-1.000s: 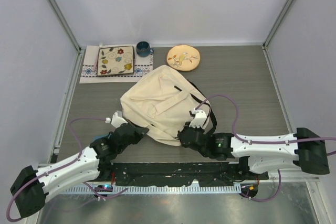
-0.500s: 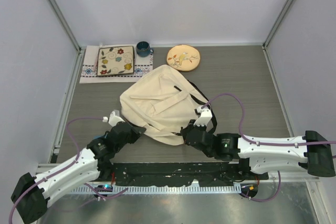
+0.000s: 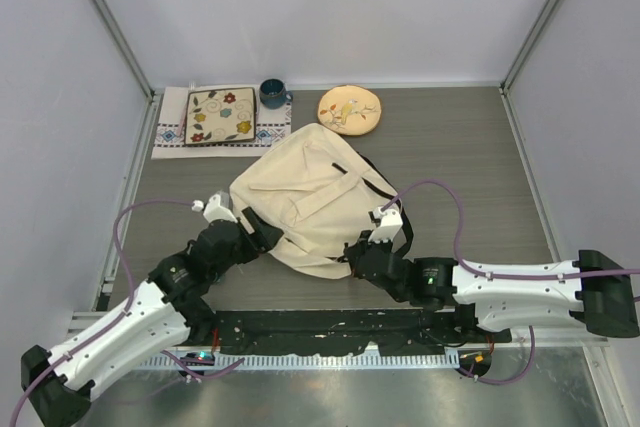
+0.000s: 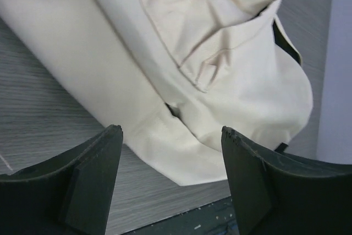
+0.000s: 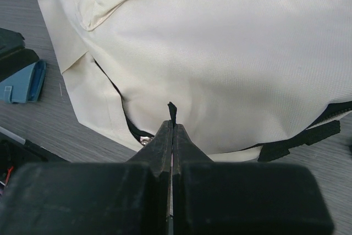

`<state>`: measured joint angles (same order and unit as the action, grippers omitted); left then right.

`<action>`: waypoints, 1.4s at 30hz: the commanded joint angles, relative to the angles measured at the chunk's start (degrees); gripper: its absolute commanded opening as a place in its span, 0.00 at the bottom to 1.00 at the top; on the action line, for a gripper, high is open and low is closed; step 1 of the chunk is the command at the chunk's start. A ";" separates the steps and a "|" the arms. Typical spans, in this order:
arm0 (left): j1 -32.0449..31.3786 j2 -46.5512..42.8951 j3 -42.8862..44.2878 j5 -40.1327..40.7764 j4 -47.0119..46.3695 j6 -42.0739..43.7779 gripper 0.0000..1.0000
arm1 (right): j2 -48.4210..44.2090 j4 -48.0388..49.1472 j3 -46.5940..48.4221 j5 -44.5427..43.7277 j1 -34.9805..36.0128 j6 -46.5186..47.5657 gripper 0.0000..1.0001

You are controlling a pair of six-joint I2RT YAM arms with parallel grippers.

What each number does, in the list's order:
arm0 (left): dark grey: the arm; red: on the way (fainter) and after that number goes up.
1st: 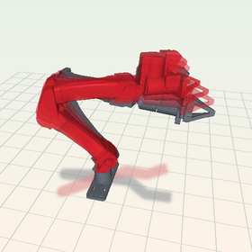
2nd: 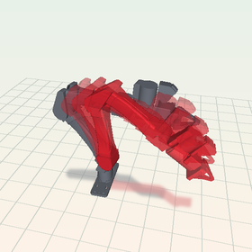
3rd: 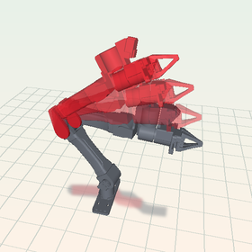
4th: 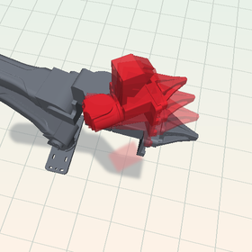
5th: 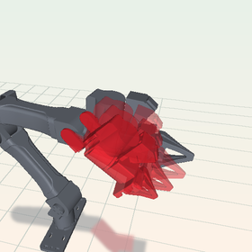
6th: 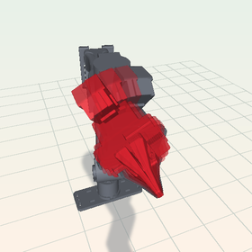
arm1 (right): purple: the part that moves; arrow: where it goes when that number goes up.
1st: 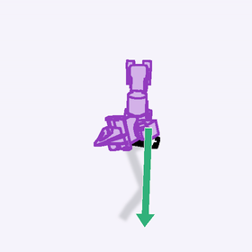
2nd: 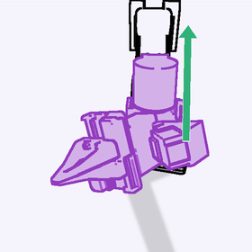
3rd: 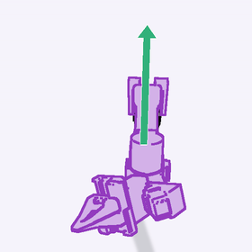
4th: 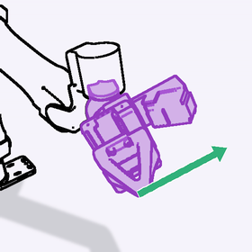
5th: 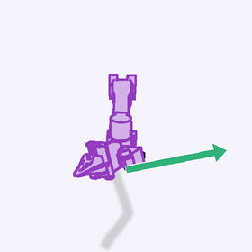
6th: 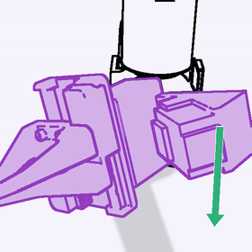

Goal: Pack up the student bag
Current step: Zip the student bag at the center of the board.

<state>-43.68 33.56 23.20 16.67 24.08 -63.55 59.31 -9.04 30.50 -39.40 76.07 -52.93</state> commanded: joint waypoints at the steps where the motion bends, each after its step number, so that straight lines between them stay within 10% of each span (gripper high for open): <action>1: 0.35 2.20 5.62 -6.37 -1.13 5.63 0.78 | -1.74 3.15 0.08 -3.32 0.30 1.07 0.01; 8: -3.06 11.79 10.37 -14.38 -0.70 -5.95 0.78 | -2.36 3.24 0.17 -3.85 0.30 1.07 0.01; 19: -18.80 12.58 5.89 -6.65 -7.64 -30.31 0.81 | -2.53 2.71 0.35 -3.84 0.30 0.63 0.01; 33: -19.86 17.67 -0.70 4.51 -21.68 -42.27 0.81 | -2.44 3.94 0.00 -2.88 0.74 0.72 0.01; 42: -19.95 22.42 -3.42 6.36 -27.95 -43.94 0.45 | -2.44 4.56 -0.35 -2.61 1.88 0.72 0.01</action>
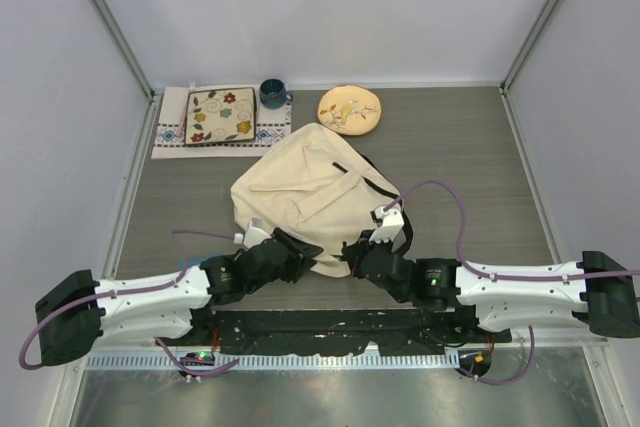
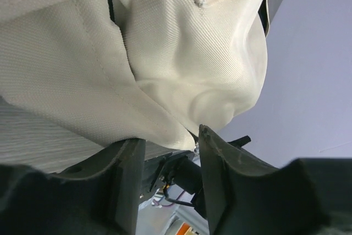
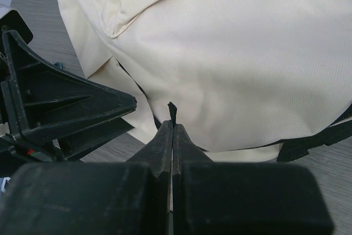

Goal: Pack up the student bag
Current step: Zip the student bag at the center of the board.

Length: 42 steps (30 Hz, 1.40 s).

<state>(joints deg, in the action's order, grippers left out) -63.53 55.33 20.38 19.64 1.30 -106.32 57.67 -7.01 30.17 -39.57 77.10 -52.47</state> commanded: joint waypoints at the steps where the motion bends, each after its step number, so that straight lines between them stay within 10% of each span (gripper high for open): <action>1: -0.02 0.57 -0.87 3.48 -5.17 -1.25 0.35 | -0.80 2.52 -0.11 -2.53 1.03 0.17 0.01; 7: -0.02 -1.63 -3.59 5.14 -4.82 -2.31 0.00 | -0.45 2.61 -0.29 -2.53 1.73 -0.18 0.01; 37: 0.07 -31.86 -2.55 17.54 33.51 2.42 0.00 | -15.83 -14.09 -2.31 -17.91 2.18 -5.63 0.01; 42: 0.07 -25.65 2.55 16.66 30.70 18.76 0.53 | -14.08 -12.86 -2.31 -15.45 2.18 -5.63 0.01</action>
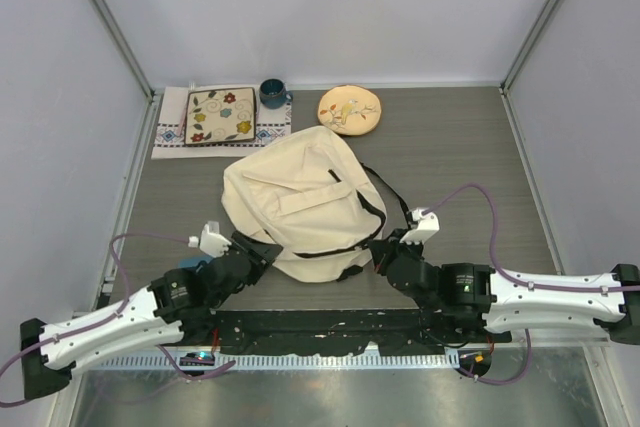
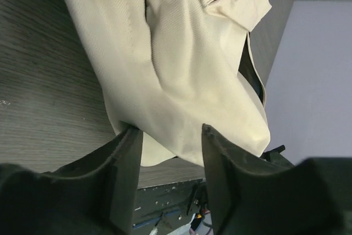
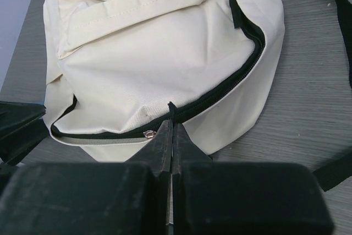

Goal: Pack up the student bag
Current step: Zip the student bag at the center of the board.

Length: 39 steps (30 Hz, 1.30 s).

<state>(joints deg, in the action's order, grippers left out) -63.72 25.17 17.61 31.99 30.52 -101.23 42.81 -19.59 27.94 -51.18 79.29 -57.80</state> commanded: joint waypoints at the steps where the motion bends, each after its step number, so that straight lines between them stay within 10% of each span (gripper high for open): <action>1: 0.27 5.76 7.68 4.05 1.29 16.48 0.58 | 1.13 0.08 -0.17 -3.49 -0.01 -0.30 0.01; 7: 0.27 16.12 19.81 4.66 5.76 32.66 1.00 | 2.81 3.60 -0.61 -2.61 -0.01 0.76 0.01; 26: -2.19 25.98 29.50 -11.15 -3.89 62.90 1.00 | 1.58 2.19 -0.08 -3.49 -0.01 -0.47 0.01; 39: -14.40 41.79 37.67 -0.53 -5.56 72.39 0.99 | -0.18 1.31 -0.70 -3.75 -0.01 -1.17 0.01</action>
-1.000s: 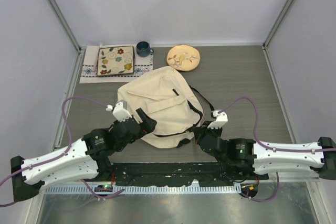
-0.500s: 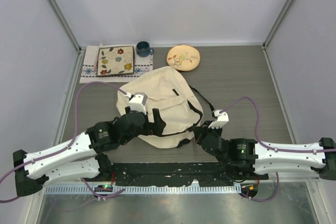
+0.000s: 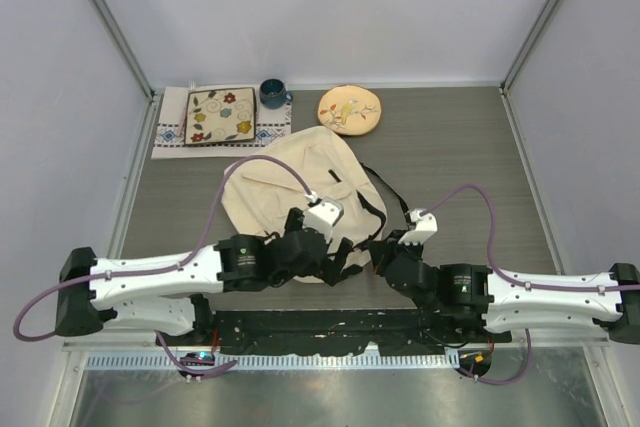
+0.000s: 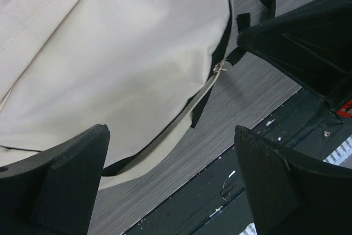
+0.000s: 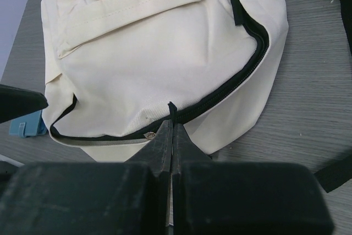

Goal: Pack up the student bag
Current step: Zip the student bag at the center of the board.

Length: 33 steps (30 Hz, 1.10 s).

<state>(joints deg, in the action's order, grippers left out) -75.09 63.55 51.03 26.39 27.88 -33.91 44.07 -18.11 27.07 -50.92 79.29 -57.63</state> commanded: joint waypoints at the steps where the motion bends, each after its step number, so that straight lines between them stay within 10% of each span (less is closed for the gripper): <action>1: -4.35 4.82 4.95 5.77 -2.48 5.78 0.99 | -1.45 -0.43 0.18 -4.02 0.08 -1.35 0.01; 17: -7.44 14.93 7.07 13.86 -0.81 13.87 0.97 | -2.59 -0.96 0.62 -4.19 -0.01 -1.88 0.01; 22: -7.35 15.99 6.37 10.27 -3.18 10.19 0.57 | -3.20 -0.79 0.70 -4.28 -0.01 -2.14 0.01; 33: -7.35 17.40 3.12 6.39 -4.33 3.42 0.01 | -5.23 -1.75 -0.09 -5.60 -0.01 -3.02 0.01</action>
<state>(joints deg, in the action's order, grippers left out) -82.37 80.36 55.07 34.28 24.58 -27.44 40.10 -19.38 26.59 -51.35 79.29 -58.96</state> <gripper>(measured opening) 0.093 0.026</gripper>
